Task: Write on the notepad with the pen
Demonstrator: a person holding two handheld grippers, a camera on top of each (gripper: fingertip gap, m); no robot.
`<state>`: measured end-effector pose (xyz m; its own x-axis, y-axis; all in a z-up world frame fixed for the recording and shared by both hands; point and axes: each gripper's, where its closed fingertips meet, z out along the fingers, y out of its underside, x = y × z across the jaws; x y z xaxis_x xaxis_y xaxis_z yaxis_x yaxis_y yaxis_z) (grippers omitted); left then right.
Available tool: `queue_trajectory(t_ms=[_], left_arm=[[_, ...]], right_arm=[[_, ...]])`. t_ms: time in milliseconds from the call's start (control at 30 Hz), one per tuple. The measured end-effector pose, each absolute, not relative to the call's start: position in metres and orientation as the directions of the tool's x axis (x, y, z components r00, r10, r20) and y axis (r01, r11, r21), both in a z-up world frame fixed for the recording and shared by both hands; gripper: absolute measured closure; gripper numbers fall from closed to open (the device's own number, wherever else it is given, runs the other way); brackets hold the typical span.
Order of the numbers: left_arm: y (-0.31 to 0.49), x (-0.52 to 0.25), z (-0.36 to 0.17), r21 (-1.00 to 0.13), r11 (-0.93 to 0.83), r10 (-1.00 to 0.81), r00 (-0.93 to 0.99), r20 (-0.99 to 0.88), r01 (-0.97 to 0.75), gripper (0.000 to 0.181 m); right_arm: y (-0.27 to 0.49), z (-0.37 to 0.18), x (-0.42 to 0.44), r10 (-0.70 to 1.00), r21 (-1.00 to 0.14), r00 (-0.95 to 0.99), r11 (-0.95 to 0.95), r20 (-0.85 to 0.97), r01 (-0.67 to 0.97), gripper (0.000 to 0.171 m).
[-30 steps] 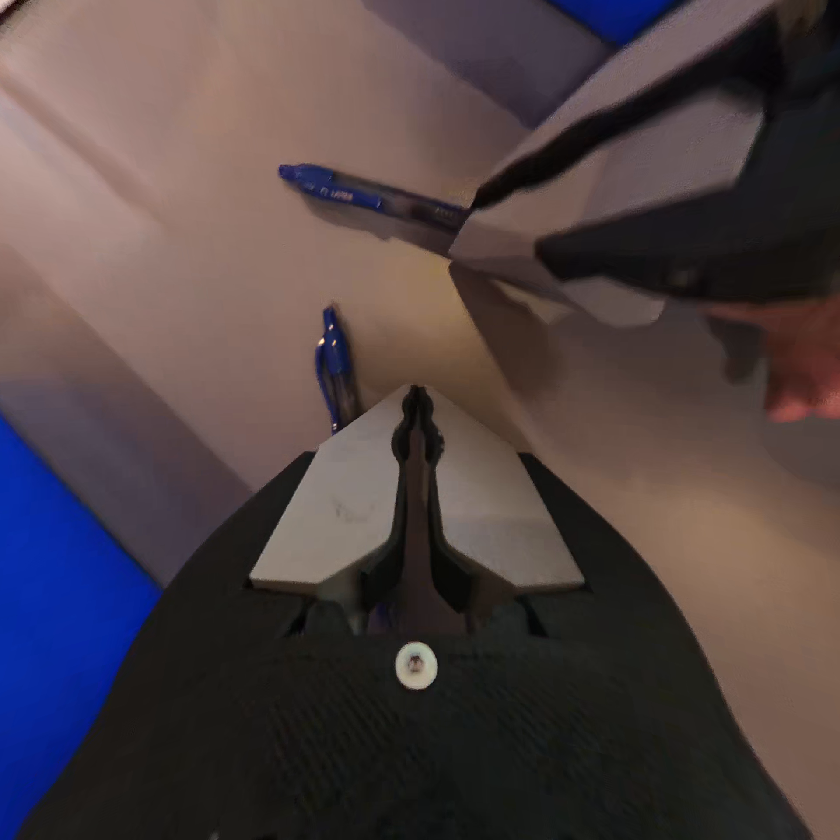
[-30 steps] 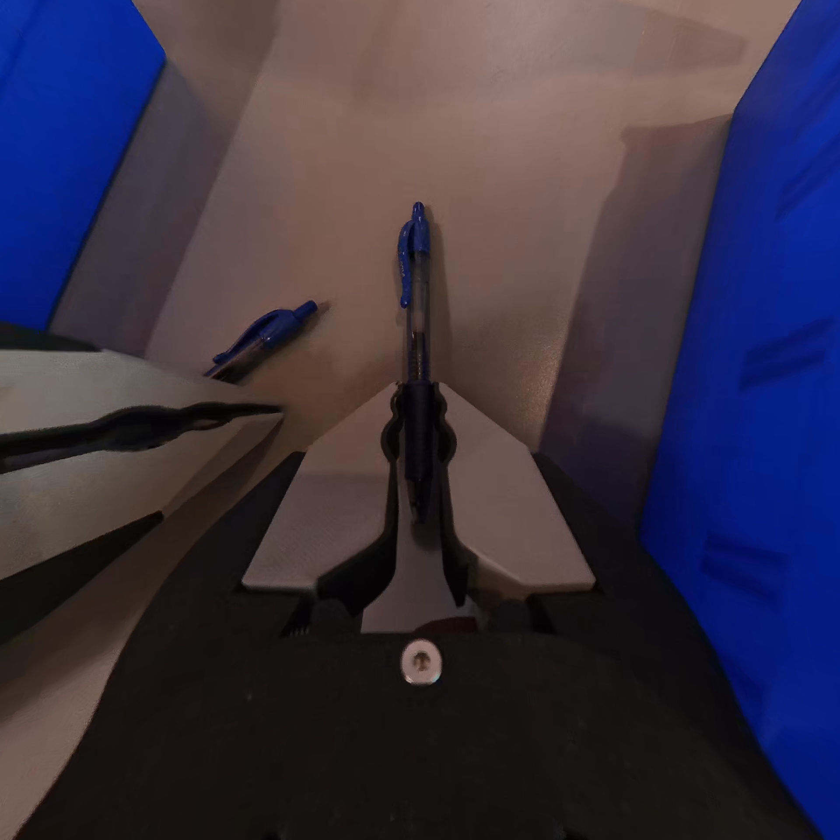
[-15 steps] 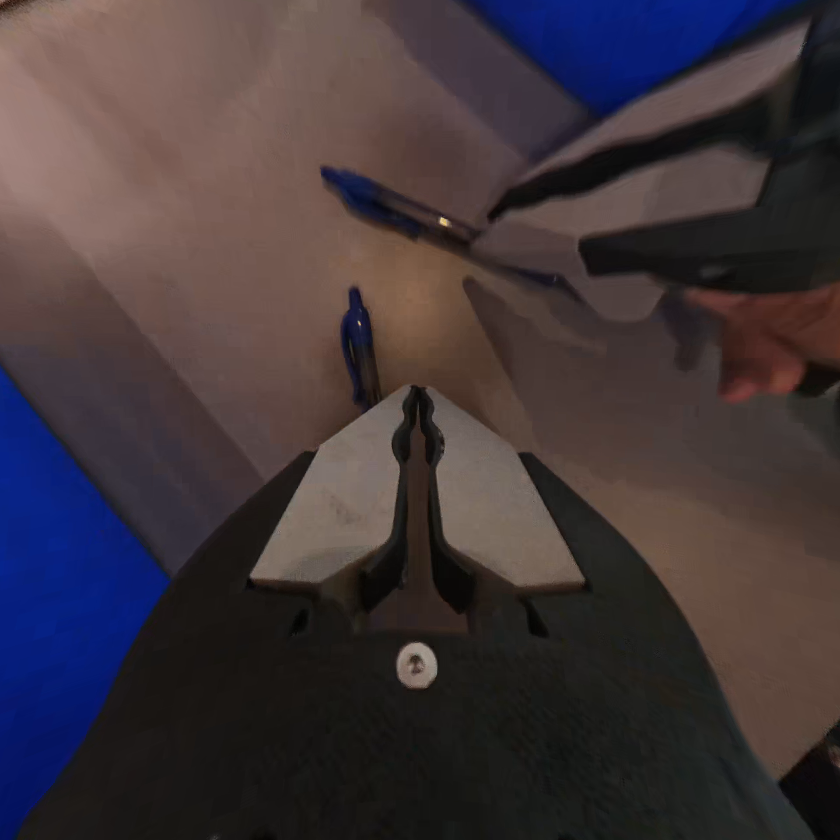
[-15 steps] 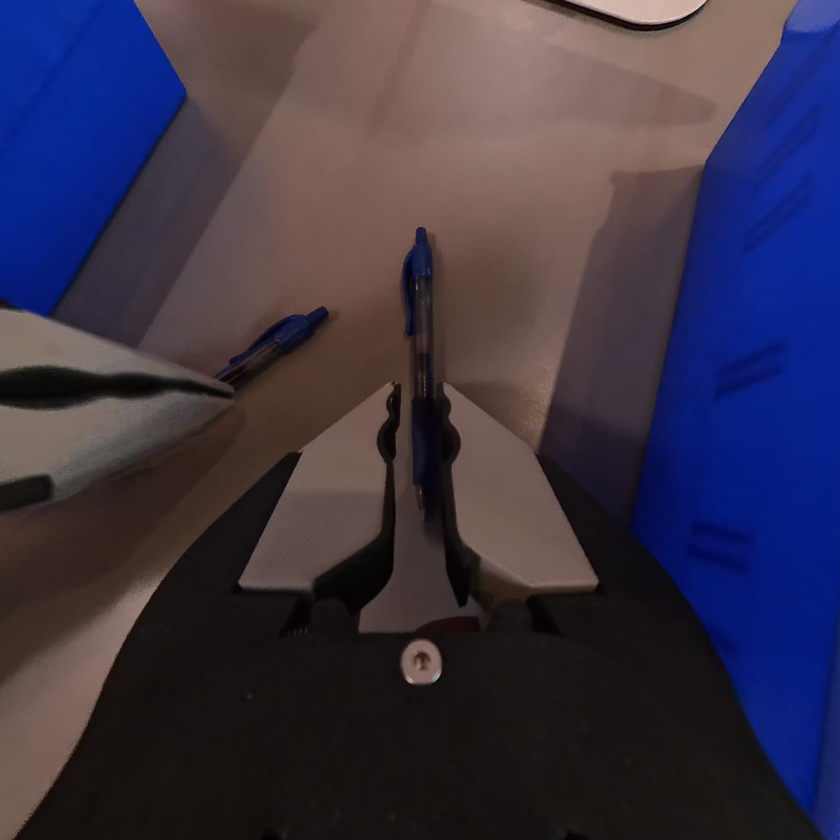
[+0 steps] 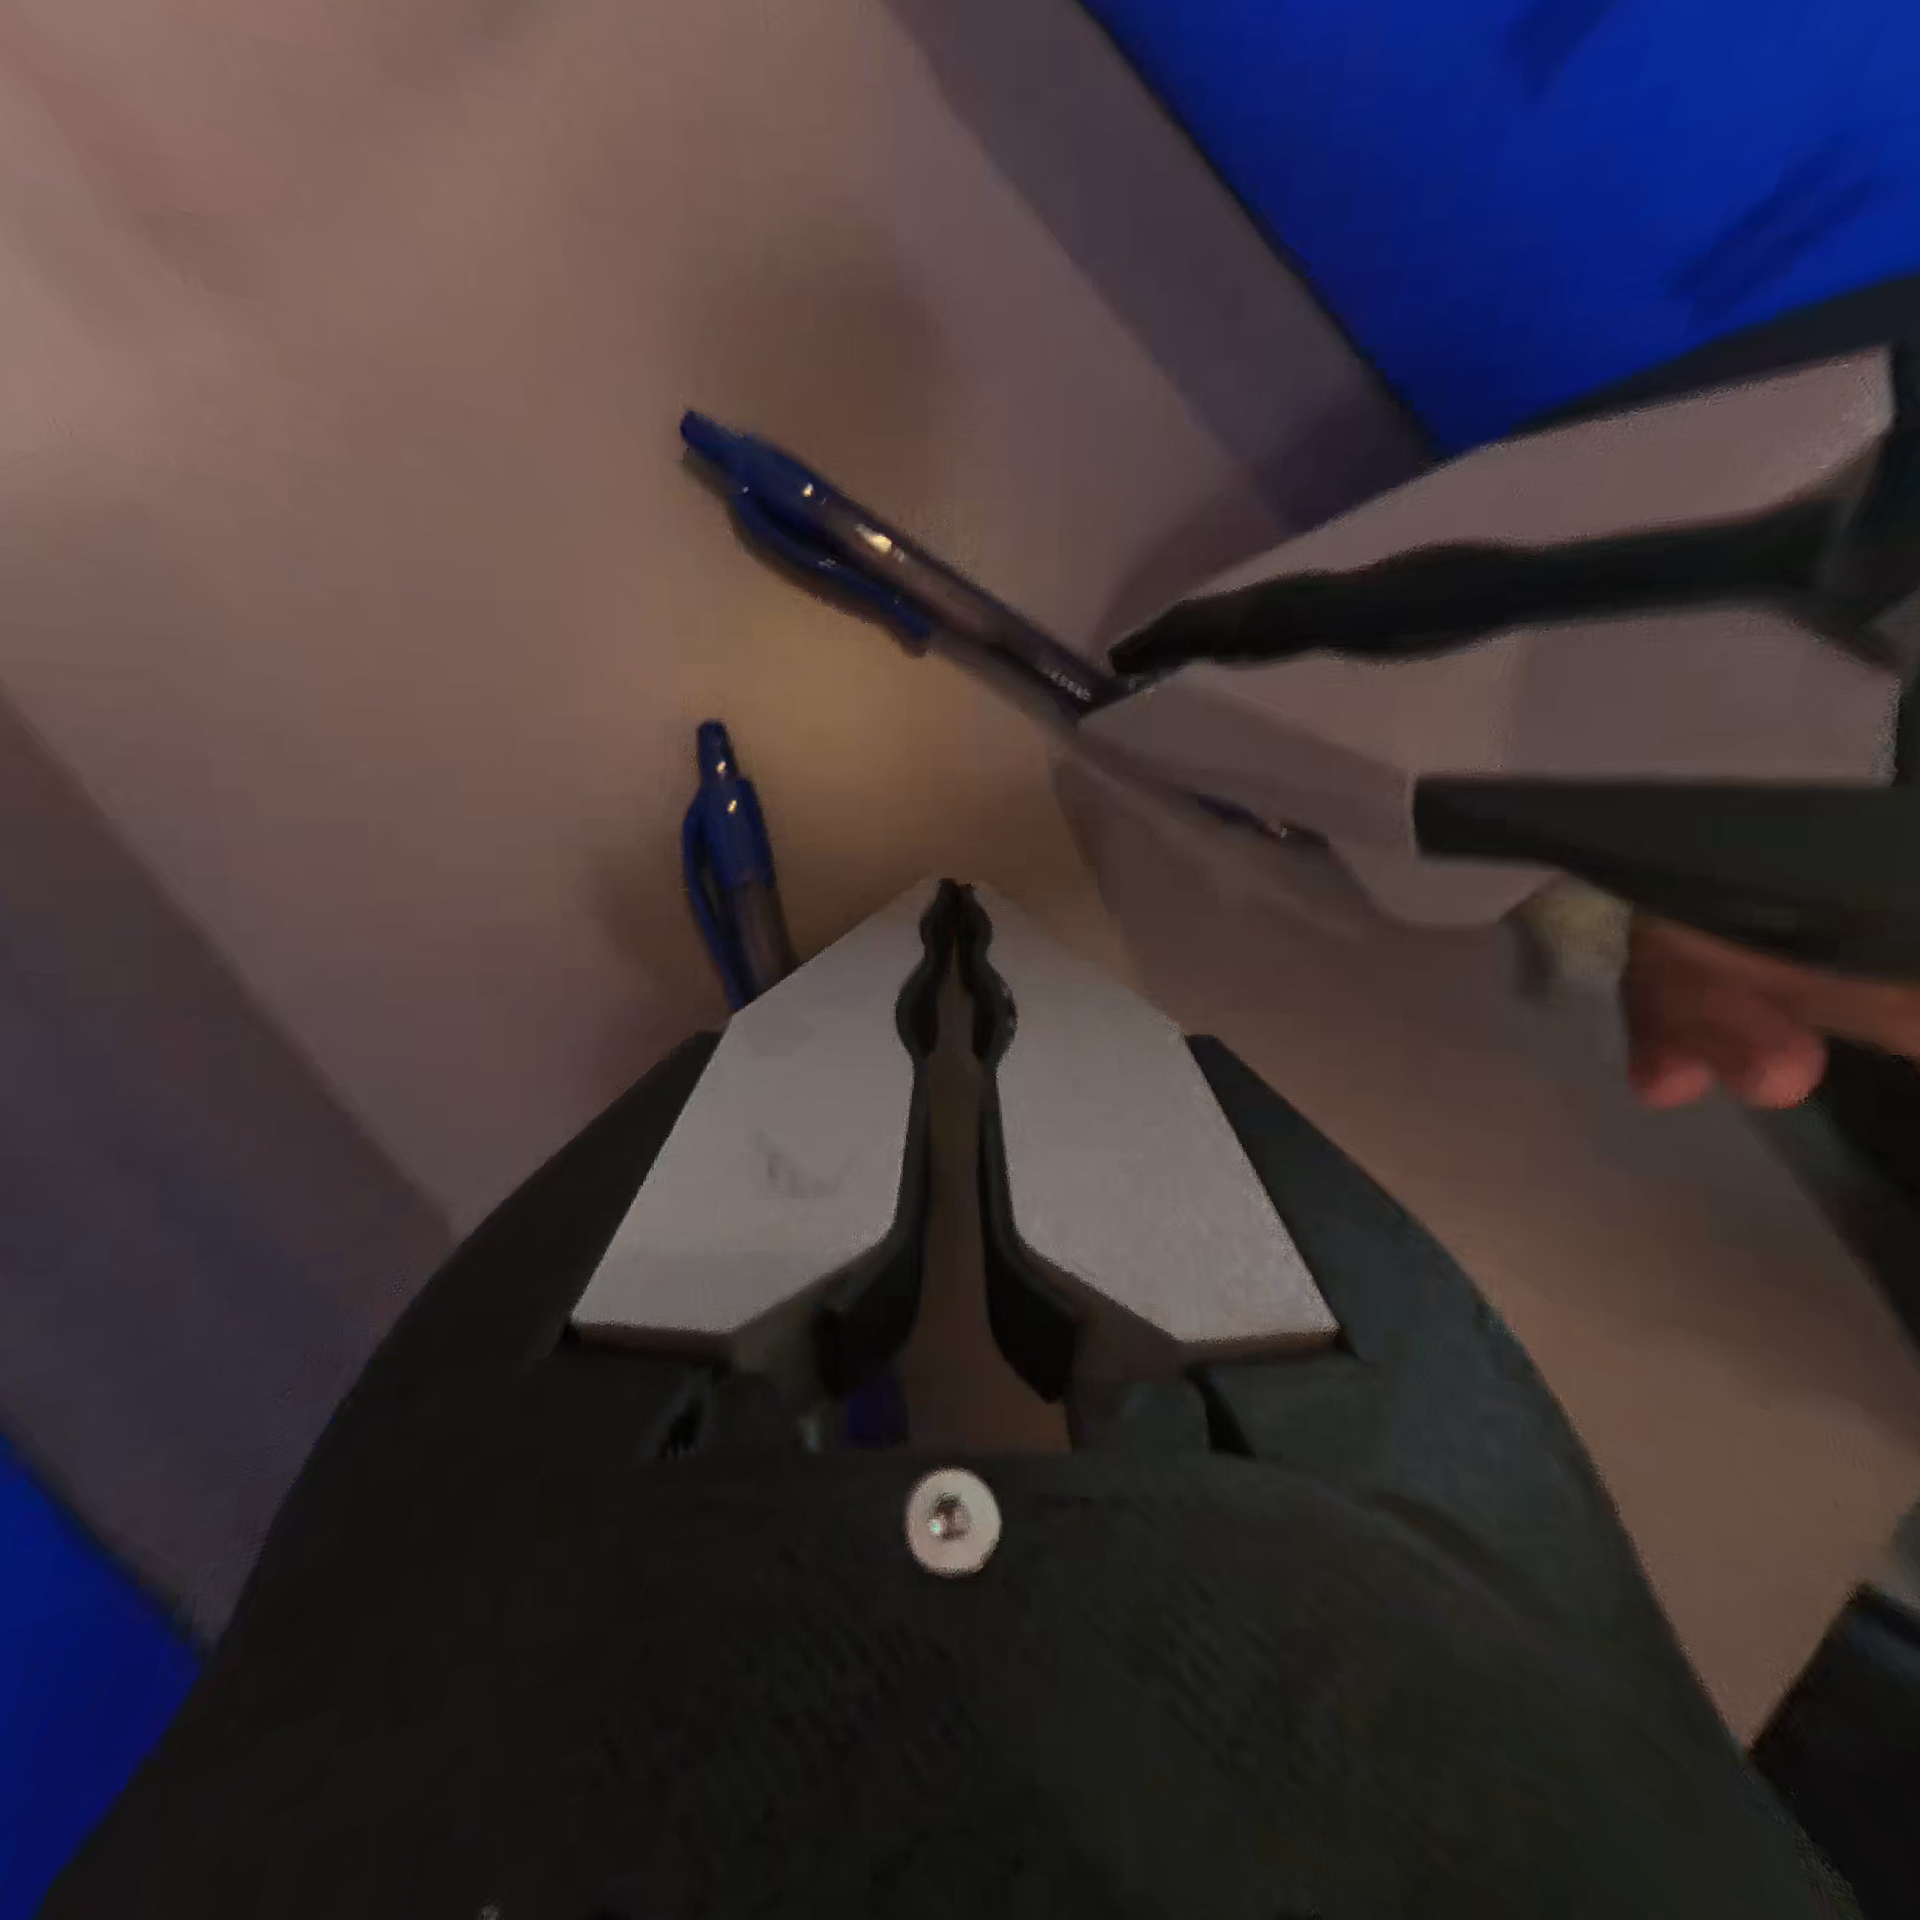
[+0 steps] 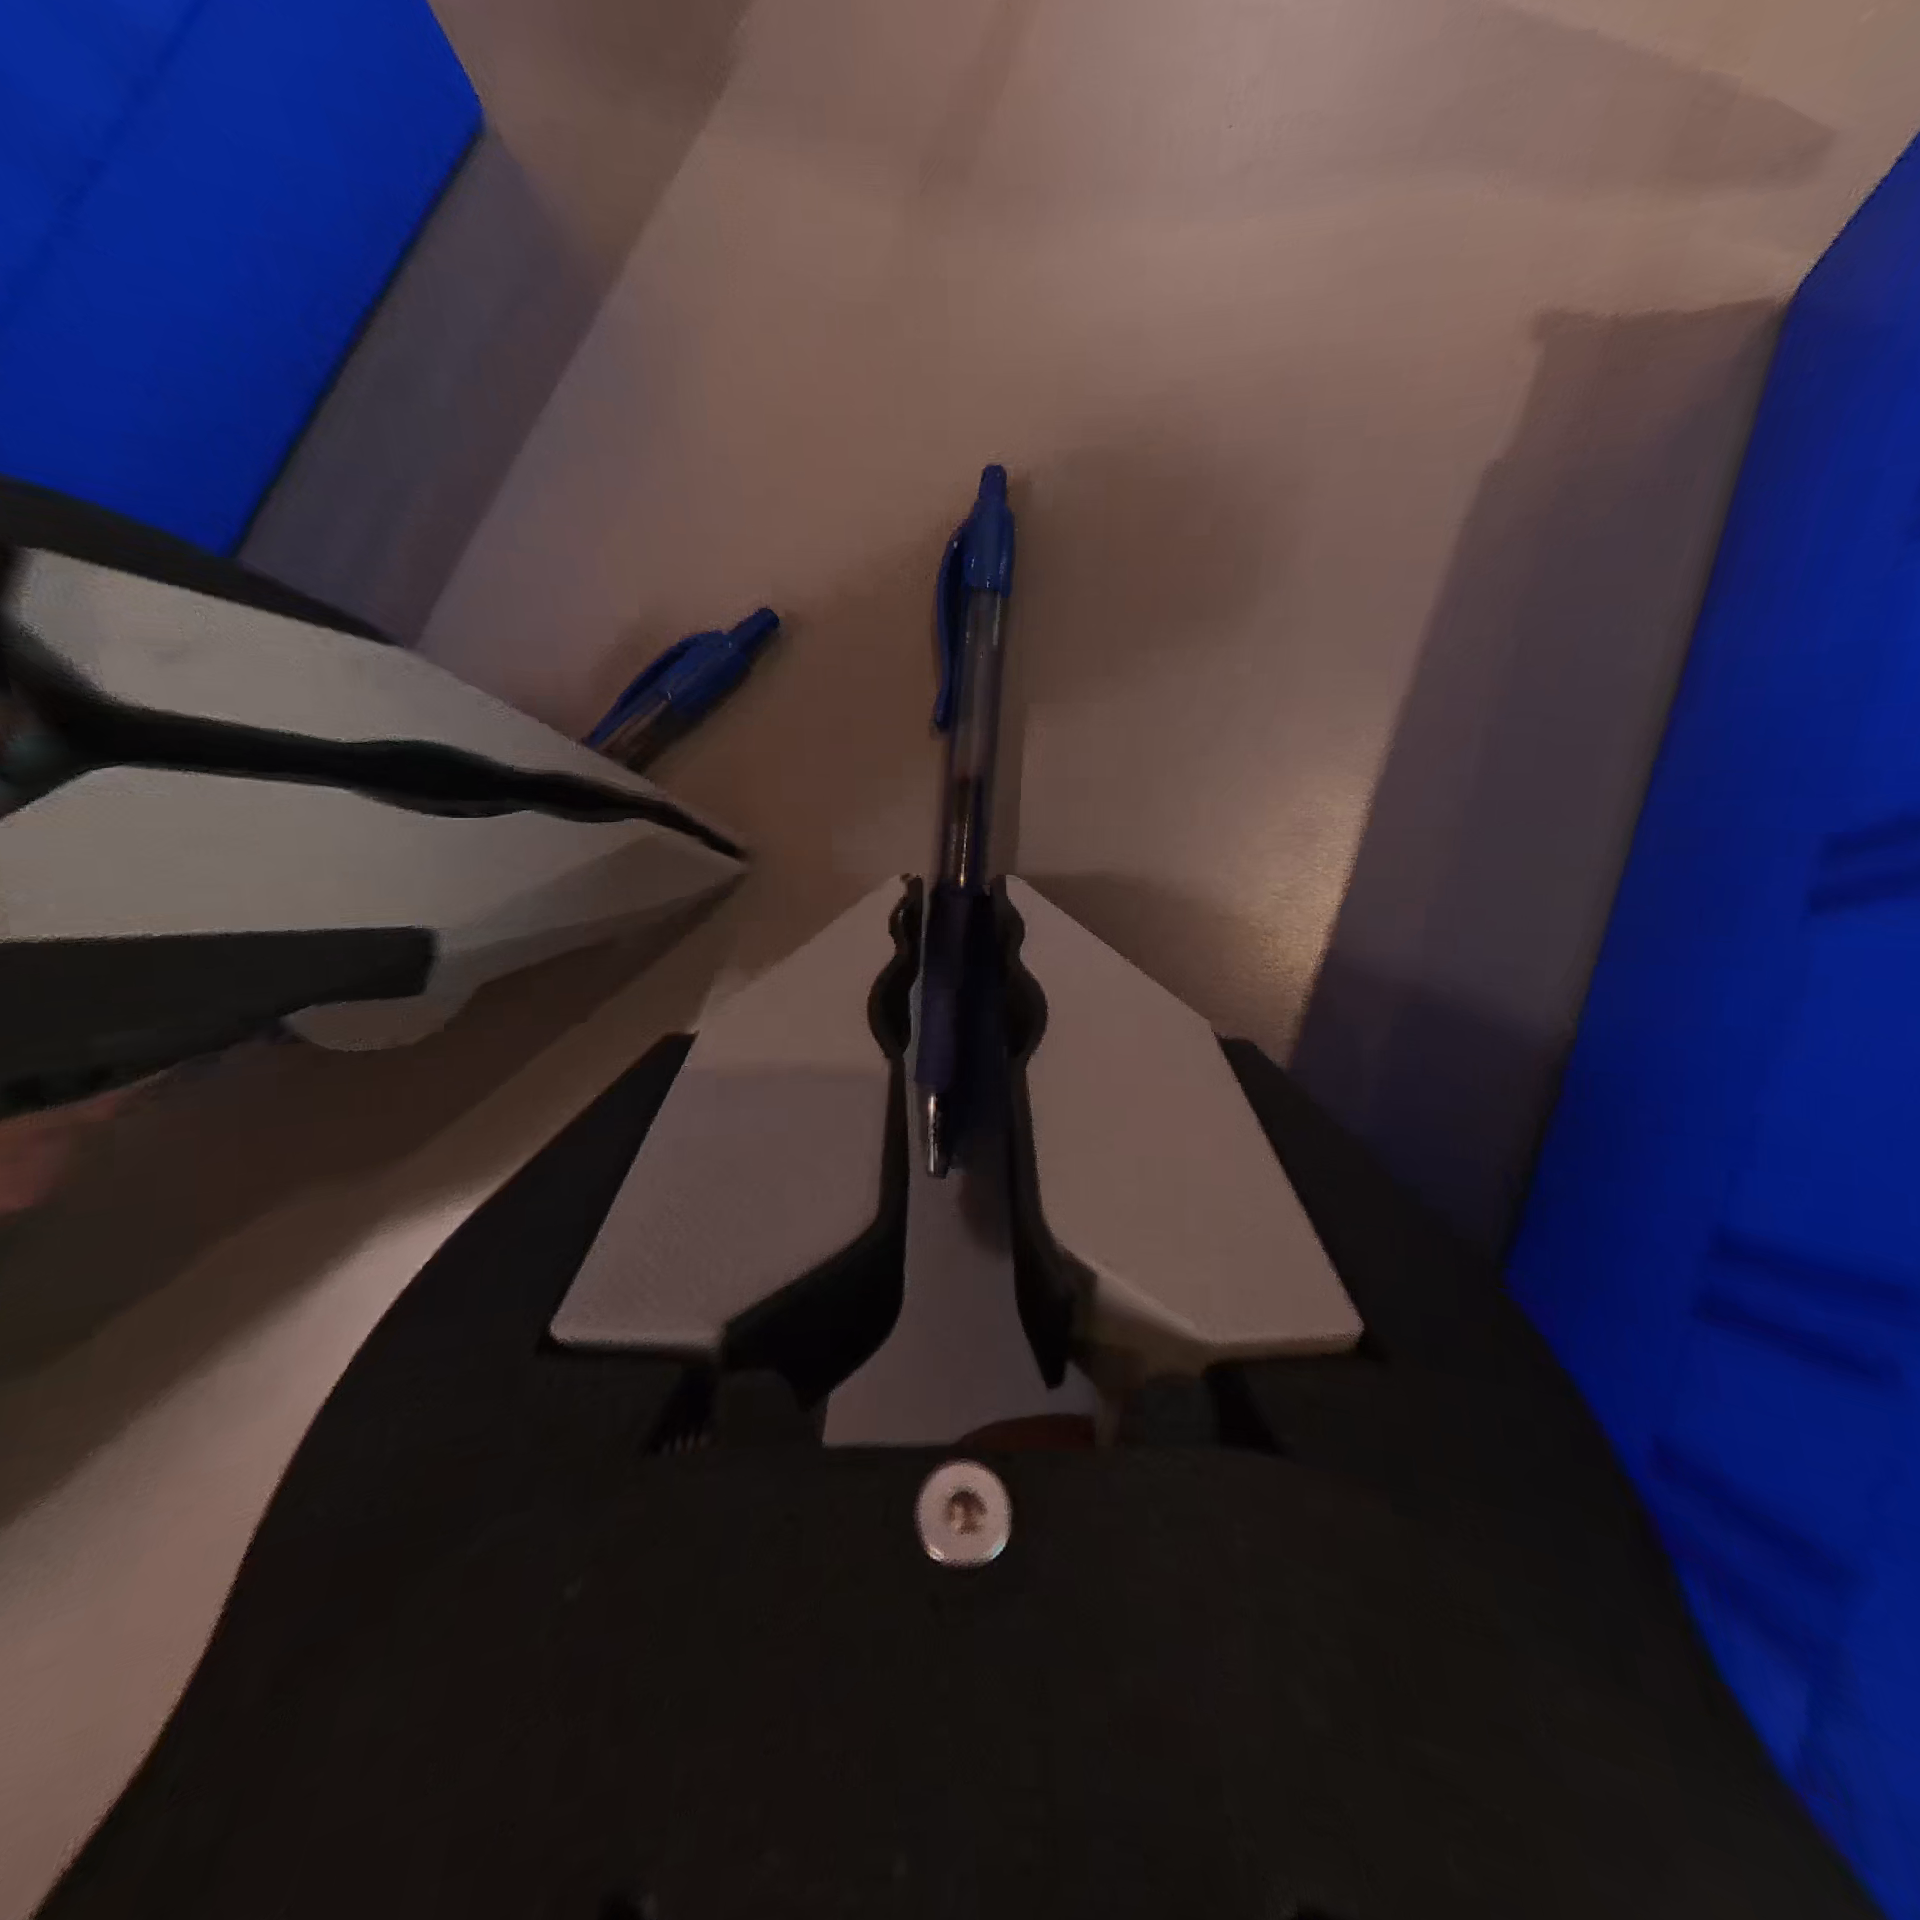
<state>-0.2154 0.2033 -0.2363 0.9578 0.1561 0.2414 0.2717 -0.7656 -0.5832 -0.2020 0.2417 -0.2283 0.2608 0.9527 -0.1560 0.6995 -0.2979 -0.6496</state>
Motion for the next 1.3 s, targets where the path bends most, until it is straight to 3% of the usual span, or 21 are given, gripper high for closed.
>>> queue_trajectory(t_ms=[33,200,333,400,467,567,833,1000,1067,1300], left_arm=[[0.211,-0.213,-0.236,-0.582,-0.755,0.152,0.945,0.291,0.301,0.181],[0.227,-0.185,-0.226,-0.554,-0.758,0.051,0.878,0.476,0.344,0.181],[0.225,-0.210,-0.176,-0.751,-0.583,0.052,0.937,0.346,0.310,0.181],[0.221,-0.238,-0.162,-0.818,-0.476,0.154,0.946,0.286,0.325,0.171],[0.217,-0.260,-0.154,-0.862,-0.397,0.235,0.943,0.236,0.315,0.156],[0.211,-0.279,-0.146,-0.903,-0.340,0.304,0.940,0.156,0.260,0.152],[0.200,-0.296,-0.130,-0.932,-0.273,0.363,0.922,0.132,0.240,0.158],[0.201,-0.295,-0.137,-0.922,-0.304,0.354,0.927,0.124,0.239,0.158],[0.202,-0.294,-0.140,-0.917,-0.317,0.350,0.929,0.122,0.240,0.157],[0.206,-0.291,-0.169,-0.864,-0.420,0.337,0.932,0.134,0.277,0.160]], right_arm=[[0.243,-0.224,-0.203,0.952,-0.664,0.264,-0.299,-0.156,0.686,0.159],[0.249,-0.209,-0.204,0.954,-0.716,0.271,-0.277,-0.126,0.641,0.153],[0.248,-0.189,-0.208,0.960,-0.780,0.245,-0.256,-0.136,0.571,0.148],[0.241,-0.181,-0.210,0.964,-0.801,0.205,-0.253,-0.166,0.542,0.149],[0.223,-0.173,-0.214,0.975,-0.822,0.100,-0.219,-0.197,0.526,0.150],[0.174,-0.174,-0.220,0.965,-0.823,-0.111,-0.139,-0.238,0.551,0.148],[0.067,-0.206,-0.219,0.888,-0.801,-0.456,0.223,-0.068,0.555,0.148],[0.082,-0.230,-0.223,0.921,-0.728,-0.388,0.288,0.032,0.623,0.155],[0.107,-0.231,-0.227,0.946,-0.714,-0.308,0.288,0.106,0.638,0.171],[0.173,-0.231,-0.219,0.995,-0.677,-0.050,0.097,0.088,0.730,0.171]])
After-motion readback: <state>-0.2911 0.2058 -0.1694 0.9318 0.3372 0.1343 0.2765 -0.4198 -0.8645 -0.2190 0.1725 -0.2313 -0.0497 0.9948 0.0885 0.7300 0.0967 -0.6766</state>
